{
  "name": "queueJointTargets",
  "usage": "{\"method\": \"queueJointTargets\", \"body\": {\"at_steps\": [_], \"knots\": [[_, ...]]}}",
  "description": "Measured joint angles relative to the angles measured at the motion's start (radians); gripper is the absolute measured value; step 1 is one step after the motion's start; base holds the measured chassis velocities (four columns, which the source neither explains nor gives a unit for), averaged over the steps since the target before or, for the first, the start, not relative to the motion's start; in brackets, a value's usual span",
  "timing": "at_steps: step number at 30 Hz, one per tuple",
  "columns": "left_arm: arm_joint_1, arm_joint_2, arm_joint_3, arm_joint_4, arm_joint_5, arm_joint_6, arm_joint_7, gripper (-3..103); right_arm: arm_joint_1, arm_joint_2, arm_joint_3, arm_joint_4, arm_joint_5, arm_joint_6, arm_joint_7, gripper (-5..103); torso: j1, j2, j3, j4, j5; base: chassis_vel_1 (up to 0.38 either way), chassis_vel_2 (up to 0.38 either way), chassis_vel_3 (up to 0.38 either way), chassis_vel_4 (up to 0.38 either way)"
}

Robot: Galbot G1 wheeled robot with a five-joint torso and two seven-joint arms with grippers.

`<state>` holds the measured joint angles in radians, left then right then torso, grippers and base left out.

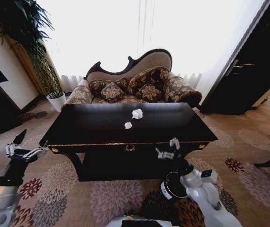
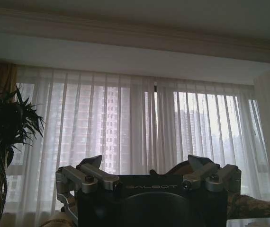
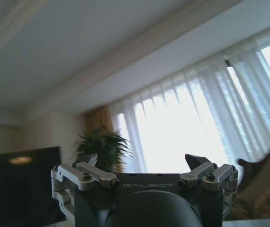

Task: Move to the front of the table and place the trash on the table into the trash bin.

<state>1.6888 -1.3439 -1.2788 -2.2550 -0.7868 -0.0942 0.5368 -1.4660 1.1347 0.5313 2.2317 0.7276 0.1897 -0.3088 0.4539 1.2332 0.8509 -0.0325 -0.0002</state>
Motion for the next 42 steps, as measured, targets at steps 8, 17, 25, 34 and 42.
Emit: {"method": "queueJointTargets", "body": {"at_steps": [8, 17, 25, 34, 42], "knots": [[-0.005, -0.012, 0.023, -0.002, 0.023, 0.002, 0.0, 100, 0.087, -0.104, -0.045, 0.114, -0.058, -0.271, 0.307, 100, 0.0, 0.0, 0.0, 0.0, 0.0, 0.0, 0.0, 0.0, 0.0], [-0.005, -0.022, 0.046, 0.006, 0.063, -0.002, 0.002, 100, 0.206, -0.256, -0.077, 0.093, -0.108, -0.364, 0.363, 100, 0.0, 0.0, 0.0, 0.0, 0.0002, 0.0, 0.0, 0.0, 0.0], [-0.004, -0.032, 0.065, 0.012, 0.1, -0.003, 0.002, 100, 0.443, -0.447, -0.193, -0.073, -0.058, -0.402, 0.366, 100, 0.0, 0.0, 0.0, 0.0001, 0.0002, 0.0, 0.0, 0.0, 0.0], [-0.019, -0.026, 0.062, 0.062, 0.116, -0.009, 0.002, 100, 0.874, -0.564, -0.568, -0.304, 0.091, -0.428, 0.375, 100, 0.0, 0.0, 0.0, 0.0001, 0.0001, 0.0, 0.0, 0.0, 0.0], [-0.02, -0.038, 0.057, 0.069, 0.13, -0.009, 0.003, 100, 1.166, -0.405, -0.877, -0.399, 0.077, -0.475, 0.418, 100, 0.0, 0.0, 0.0, 0.0002, -0.0003, 0.0, 0.0, 0.0, 0.0]]}}
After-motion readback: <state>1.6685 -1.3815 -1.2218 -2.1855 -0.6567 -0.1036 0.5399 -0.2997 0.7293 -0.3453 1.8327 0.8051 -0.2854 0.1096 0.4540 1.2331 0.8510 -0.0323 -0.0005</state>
